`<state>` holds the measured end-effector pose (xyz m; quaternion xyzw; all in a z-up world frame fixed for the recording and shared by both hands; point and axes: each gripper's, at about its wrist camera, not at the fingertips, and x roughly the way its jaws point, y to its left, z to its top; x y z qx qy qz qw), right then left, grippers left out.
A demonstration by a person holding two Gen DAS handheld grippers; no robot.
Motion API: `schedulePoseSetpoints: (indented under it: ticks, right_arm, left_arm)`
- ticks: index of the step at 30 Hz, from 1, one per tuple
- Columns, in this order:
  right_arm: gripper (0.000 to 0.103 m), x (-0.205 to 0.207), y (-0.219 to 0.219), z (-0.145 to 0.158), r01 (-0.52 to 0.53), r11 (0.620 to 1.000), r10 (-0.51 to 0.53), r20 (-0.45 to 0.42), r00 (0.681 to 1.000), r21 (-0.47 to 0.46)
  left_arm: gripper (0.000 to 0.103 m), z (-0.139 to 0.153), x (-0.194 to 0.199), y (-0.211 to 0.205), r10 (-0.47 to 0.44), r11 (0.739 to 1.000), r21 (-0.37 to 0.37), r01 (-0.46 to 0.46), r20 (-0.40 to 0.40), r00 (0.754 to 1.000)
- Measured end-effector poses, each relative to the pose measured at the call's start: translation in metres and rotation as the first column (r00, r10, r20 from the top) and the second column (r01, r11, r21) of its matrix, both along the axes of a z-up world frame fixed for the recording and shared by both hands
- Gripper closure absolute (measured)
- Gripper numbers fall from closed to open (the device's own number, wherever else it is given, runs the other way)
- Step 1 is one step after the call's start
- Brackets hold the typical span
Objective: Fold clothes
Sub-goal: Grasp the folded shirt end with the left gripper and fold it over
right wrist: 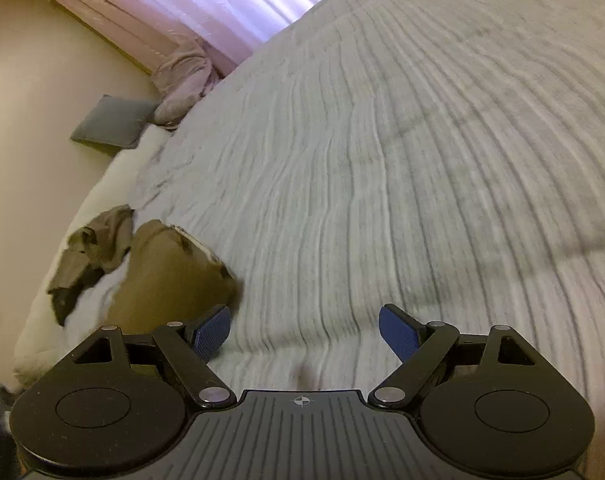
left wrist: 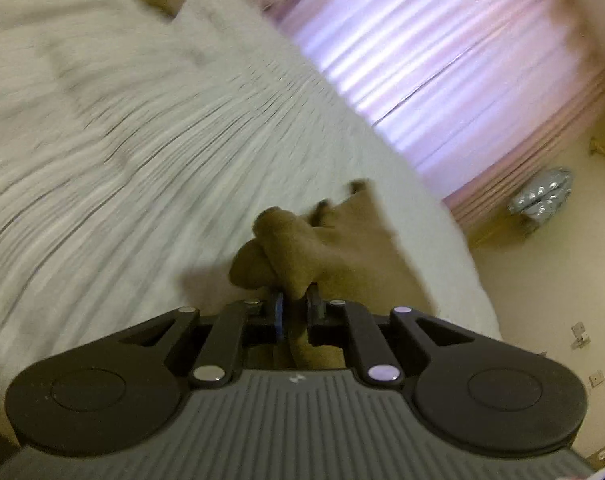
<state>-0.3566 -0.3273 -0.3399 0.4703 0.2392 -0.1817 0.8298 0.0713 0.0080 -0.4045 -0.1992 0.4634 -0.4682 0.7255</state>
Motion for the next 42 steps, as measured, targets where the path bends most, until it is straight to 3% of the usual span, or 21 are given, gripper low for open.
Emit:
schedulePoseSetpoints:
  ticks: [4,6,9,11,14,17,19,22,23,24,25,29,33,38,39,40,41,42]
  right_arm:
    - [0.018,0.016,-0.014,-0.006,-0.096,0.995,0.093,0.077,0.993,0.035]
    - [0.018,0.029,-0.02,-0.003,-0.163,0.987,0.161,0.107,0.981,0.014]
    - [0.017,0.052,-0.032,0.001,-0.242,0.97,0.241,0.154,0.958,-0.011]
    - [0.007,0.073,-0.042,0.002,-0.285,0.958,0.281,0.181,0.942,-0.005]
    - [0.007,0.1,-0.052,-0.004,-0.339,0.94,0.328,0.209,0.921,0.018]
    - [0.007,0.128,-0.059,-0.017,-0.434,0.9,0.411,0.246,0.878,0.045]
    - [0.007,0.145,-0.06,-0.026,-0.465,0.883,0.44,0.242,0.865,0.058]
    - [0.007,0.165,-0.061,-0.033,-0.509,0.857,0.482,0.228,0.846,0.077]
    - [0.01,0.167,-0.06,-0.033,-0.523,0.848,0.495,0.229,0.838,0.082]
    - [0.024,0.17,-0.057,-0.032,-0.535,0.84,0.506,0.226,0.832,0.088]
    - [0.069,0.172,-0.055,-0.032,-0.541,0.835,0.512,0.221,0.83,0.1]
    - [0.077,0.158,-0.048,-0.034,-0.451,0.88,0.42,0.198,0.886,0.151]
    - [0.078,0.115,-0.028,-0.026,-0.316,0.931,0.275,0.217,0.937,0.184]
    - [0.077,0.088,0.011,-0.011,-0.217,0.964,0.189,0.185,0.965,0.151]
    - [0.075,0.091,0.013,-0.012,-0.213,0.969,0.193,0.154,0.969,0.127]
    - [0.063,0.097,0.013,-0.015,-0.224,0.969,0.21,0.126,0.97,0.105]
    - [0.045,0.101,0.012,-0.017,-0.231,0.969,0.221,0.104,0.97,0.089]
    - [0.04,0.101,0.007,-0.016,-0.224,0.97,0.214,0.108,0.971,0.091]
  left_arm:
    - [0.08,-0.025,-0.002,0.014,0.073,0.992,-0.093,-0.087,-0.151,0.986]
    - [0.061,-0.031,-0.009,0.022,0.116,0.978,-0.145,-0.147,-0.202,0.972]
    - [0.06,-0.039,-0.019,0.026,0.123,0.969,-0.18,-0.169,-0.244,0.962]
    - [0.059,-0.043,-0.029,0.028,0.12,0.969,-0.179,-0.169,-0.257,0.959]
    - [0.055,-0.05,-0.033,0.02,0.108,0.972,-0.173,-0.161,-0.281,0.954]
    - [0.055,-0.054,-0.032,0.016,0.11,0.97,-0.174,-0.167,-0.298,0.948]
    - [0.061,-0.053,-0.029,0.012,0.109,0.971,-0.178,-0.162,-0.274,0.955]
    - [0.086,-0.051,-0.016,0.0,0.091,0.973,-0.185,-0.139,-0.244,0.965]
    - [0.093,-0.05,-0.012,-0.003,0.081,0.973,-0.191,-0.129,-0.24,0.967]
    - [0.094,-0.047,-0.007,-0.006,0.067,0.976,-0.188,-0.111,-0.225,0.972]
    - [0.094,-0.043,-0.003,-0.009,0.051,0.979,-0.183,-0.09,-0.206,0.977]
    - [0.094,-0.024,0.013,-0.024,-0.051,0.986,-0.164,0.026,-0.147,0.988]
    - [0.095,0.0,0.038,-0.041,-0.151,0.98,-0.139,0.141,-0.062,0.987]
    - [0.094,-0.002,0.056,-0.053,-0.198,0.979,-0.06,0.196,-0.047,0.979]
    - [0.093,-0.009,0.054,-0.052,-0.187,0.982,-0.039,0.185,-0.062,0.98]
    - [0.093,-0.014,0.051,-0.049,-0.176,0.984,-0.027,0.174,-0.073,0.982]
    - [0.09,-0.017,0.048,-0.044,-0.161,0.987,-0.029,0.159,-0.083,0.983]
    - [0.085,-0.018,0.047,-0.038,-0.142,0.989,-0.044,0.139,-0.09,0.986]
